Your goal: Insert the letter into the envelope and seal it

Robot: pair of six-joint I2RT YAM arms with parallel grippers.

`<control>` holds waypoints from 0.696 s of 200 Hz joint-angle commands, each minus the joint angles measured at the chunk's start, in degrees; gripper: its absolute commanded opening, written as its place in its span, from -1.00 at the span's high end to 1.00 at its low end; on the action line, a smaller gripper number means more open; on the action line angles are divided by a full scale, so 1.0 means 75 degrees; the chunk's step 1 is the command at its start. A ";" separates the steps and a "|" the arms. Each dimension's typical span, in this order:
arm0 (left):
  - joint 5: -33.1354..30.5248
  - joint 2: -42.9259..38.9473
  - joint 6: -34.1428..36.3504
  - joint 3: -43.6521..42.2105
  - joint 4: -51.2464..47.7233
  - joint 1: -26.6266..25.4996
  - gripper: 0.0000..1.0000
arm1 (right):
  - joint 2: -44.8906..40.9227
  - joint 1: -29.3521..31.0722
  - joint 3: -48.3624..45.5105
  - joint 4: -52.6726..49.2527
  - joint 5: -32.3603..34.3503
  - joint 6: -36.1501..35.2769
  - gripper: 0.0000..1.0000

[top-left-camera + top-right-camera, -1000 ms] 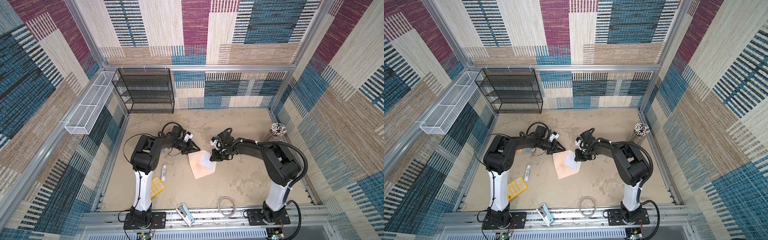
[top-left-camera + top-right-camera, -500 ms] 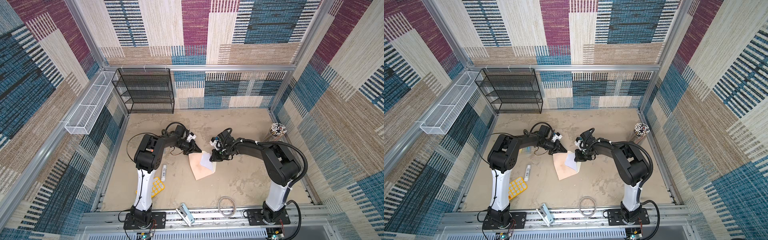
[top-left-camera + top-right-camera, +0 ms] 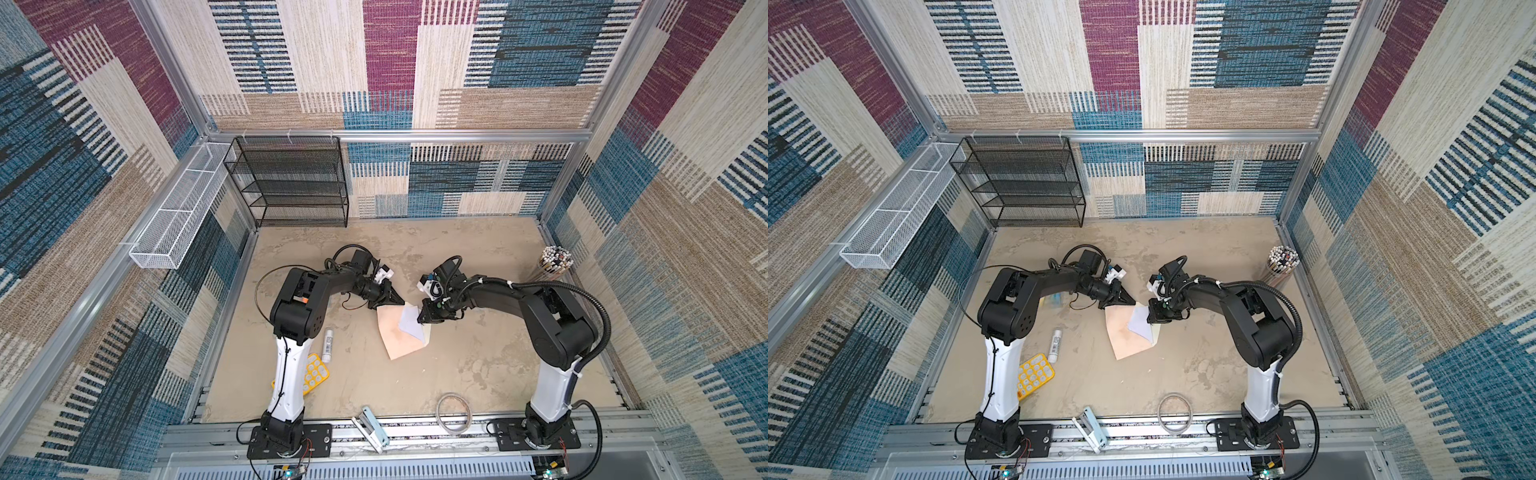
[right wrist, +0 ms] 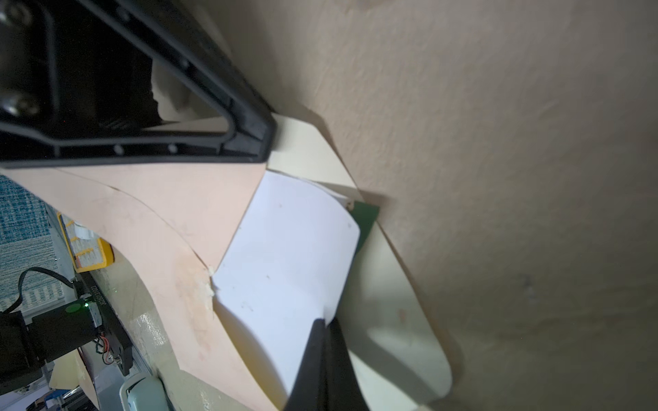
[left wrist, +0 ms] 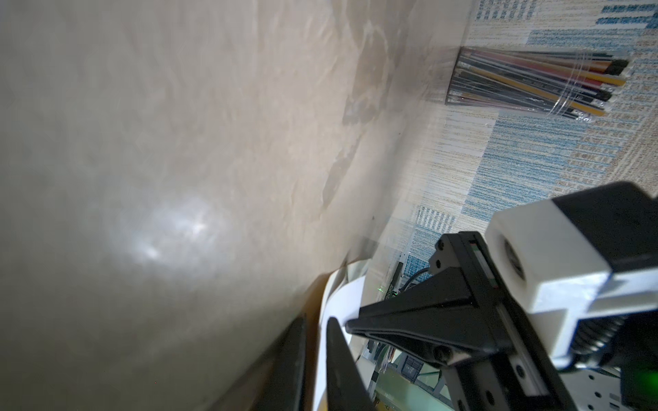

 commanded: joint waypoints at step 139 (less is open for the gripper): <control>-0.0207 0.0027 0.0073 -0.0189 0.0199 -0.0013 0.95 | 0.0338 0.0049 0.0569 0.0181 -0.0018 0.0145 0.77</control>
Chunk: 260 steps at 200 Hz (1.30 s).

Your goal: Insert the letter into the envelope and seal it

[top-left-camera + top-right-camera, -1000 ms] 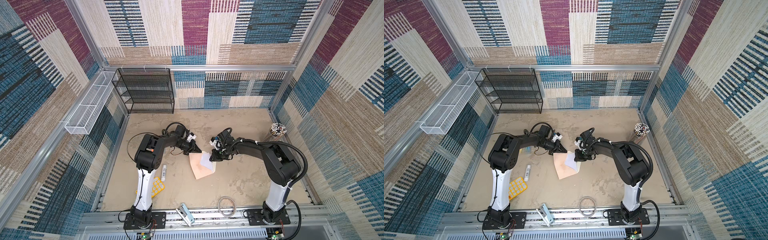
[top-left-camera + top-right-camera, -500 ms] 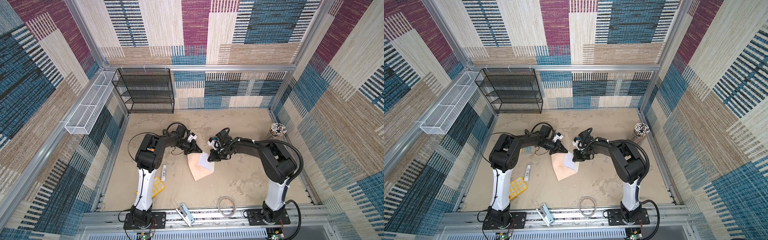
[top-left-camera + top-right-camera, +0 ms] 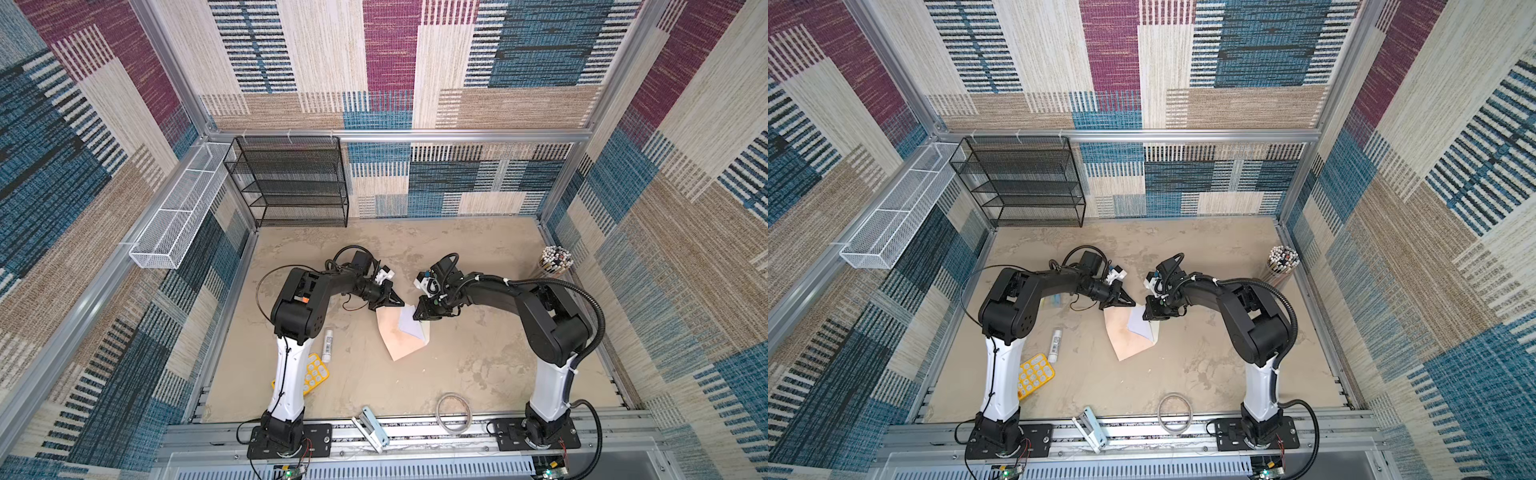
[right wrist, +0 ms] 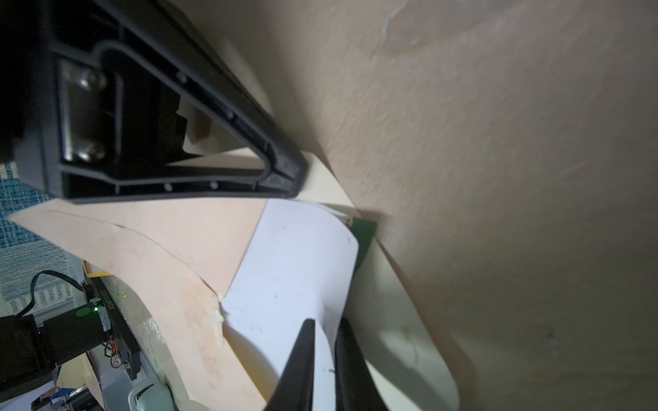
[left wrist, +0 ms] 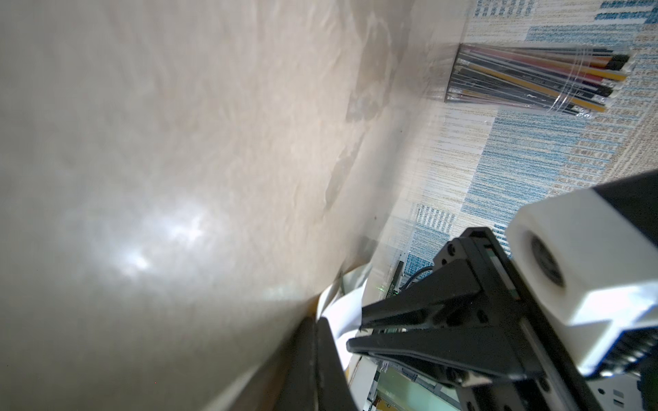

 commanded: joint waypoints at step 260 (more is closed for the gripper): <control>-0.0982 -0.1114 -0.0081 -0.0247 -0.0149 0.0114 -0.24 | -0.0207 0.0051 -0.0263 0.0267 0.0323 0.0281 0.97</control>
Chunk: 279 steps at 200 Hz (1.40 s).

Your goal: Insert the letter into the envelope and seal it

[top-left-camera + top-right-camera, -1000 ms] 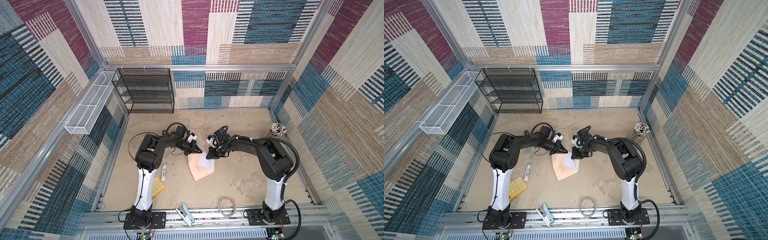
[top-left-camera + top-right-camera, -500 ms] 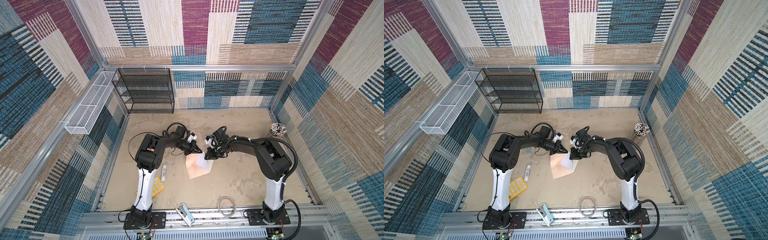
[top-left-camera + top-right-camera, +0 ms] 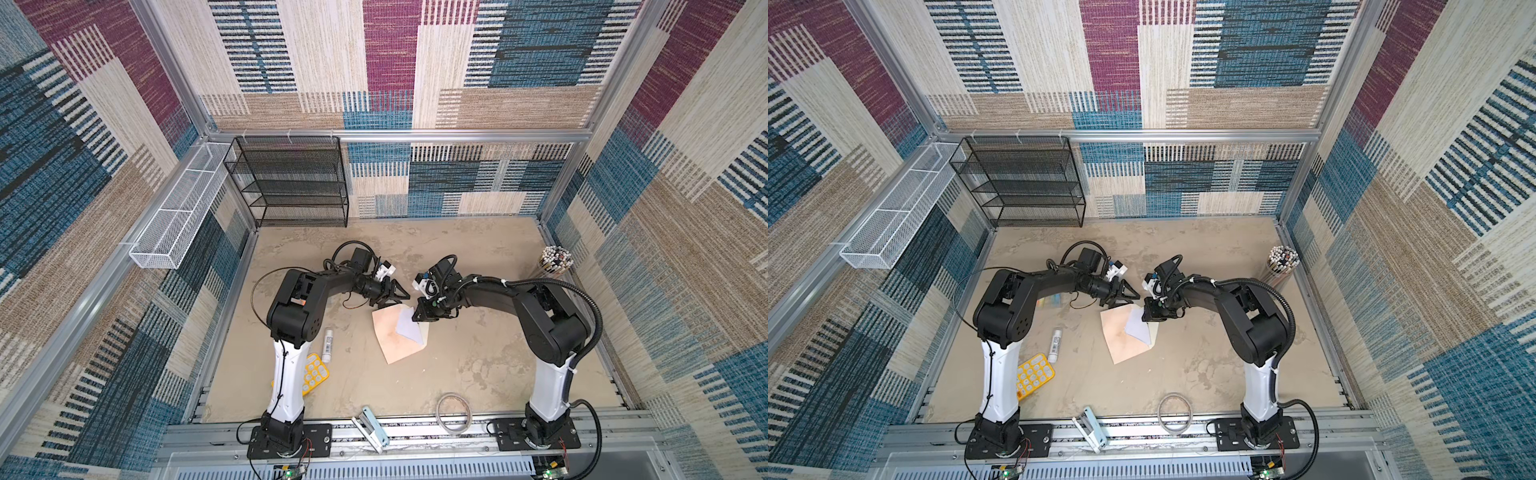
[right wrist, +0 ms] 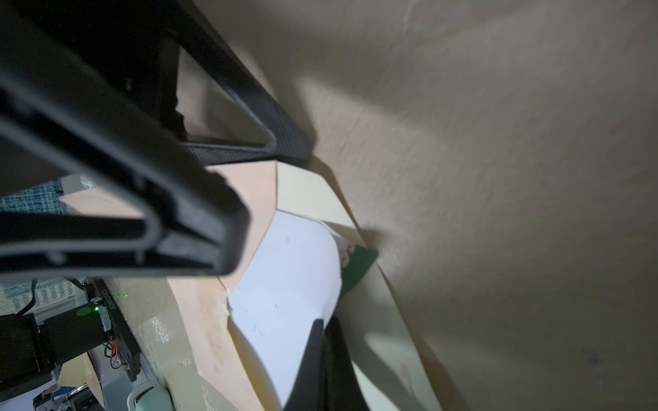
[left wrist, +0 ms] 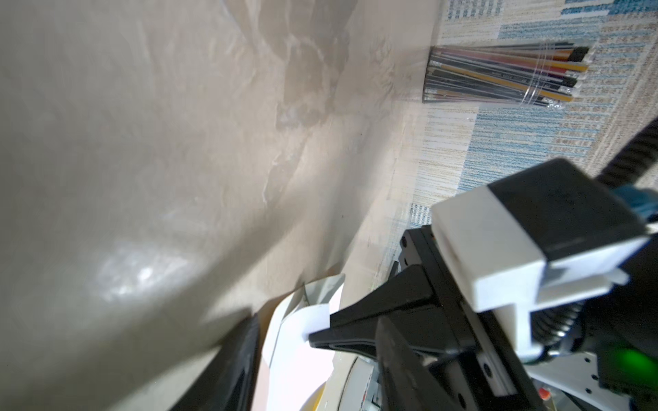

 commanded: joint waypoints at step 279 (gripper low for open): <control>-0.2072 -0.2245 -0.1496 -0.2681 0.0214 -0.0362 0.52 | -0.1299 -0.0148 -0.1183 -0.0029 0.1872 0.1807 0.97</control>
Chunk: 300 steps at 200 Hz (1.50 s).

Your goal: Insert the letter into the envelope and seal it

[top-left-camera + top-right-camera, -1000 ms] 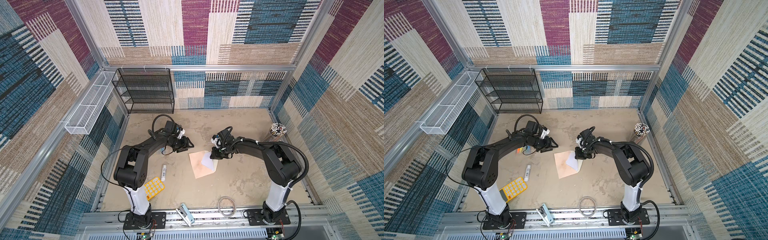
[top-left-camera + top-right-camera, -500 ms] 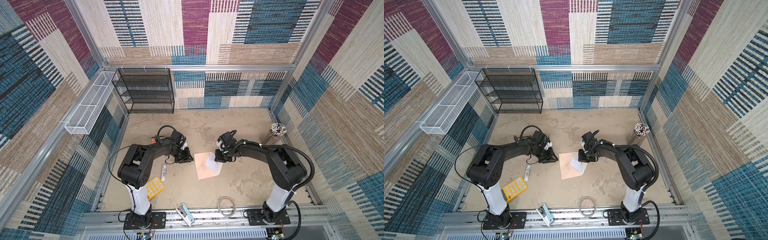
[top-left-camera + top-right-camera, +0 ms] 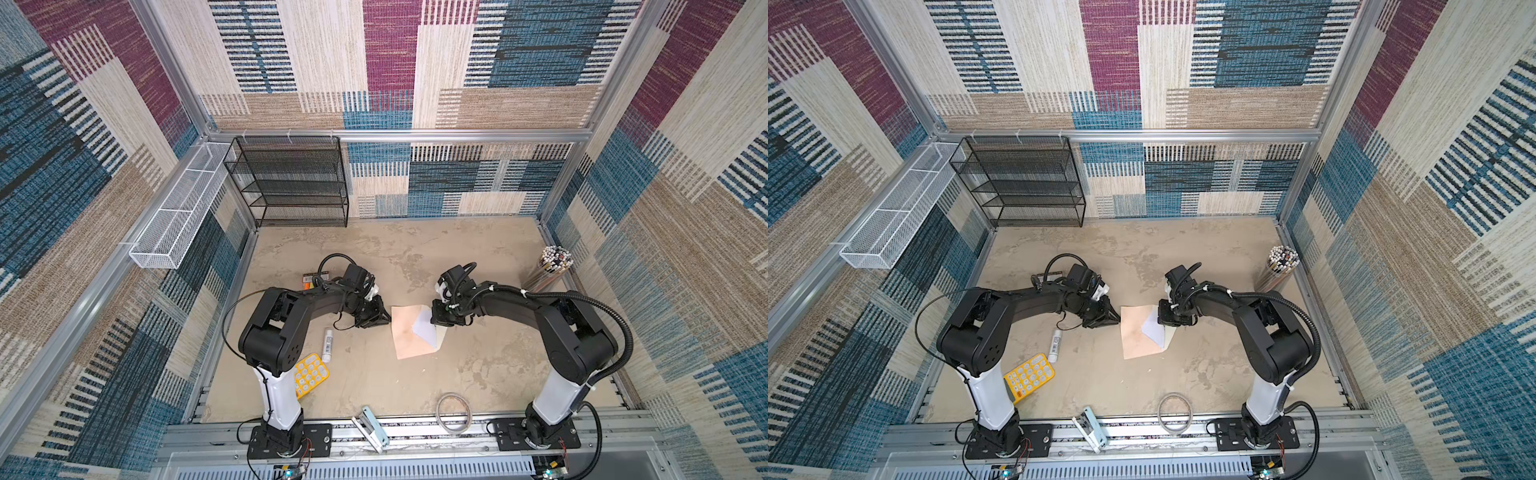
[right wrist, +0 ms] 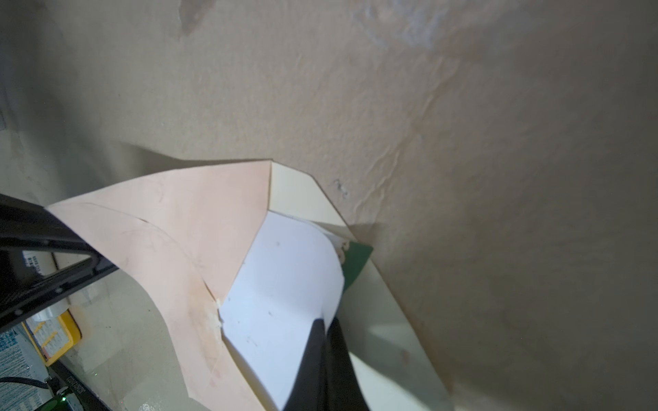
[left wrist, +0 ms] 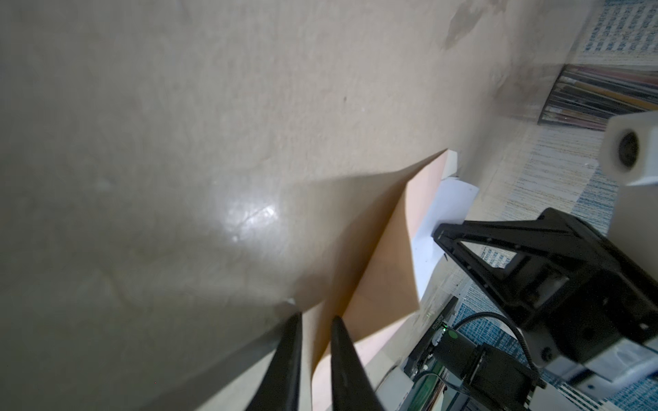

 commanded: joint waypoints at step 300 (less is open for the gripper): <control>0.0666 0.0114 -0.1313 -0.0529 0.1488 -0.0059 0.87 | 0.0115 0.0007 0.0056 -0.0292 -0.0096 -0.0299 1.00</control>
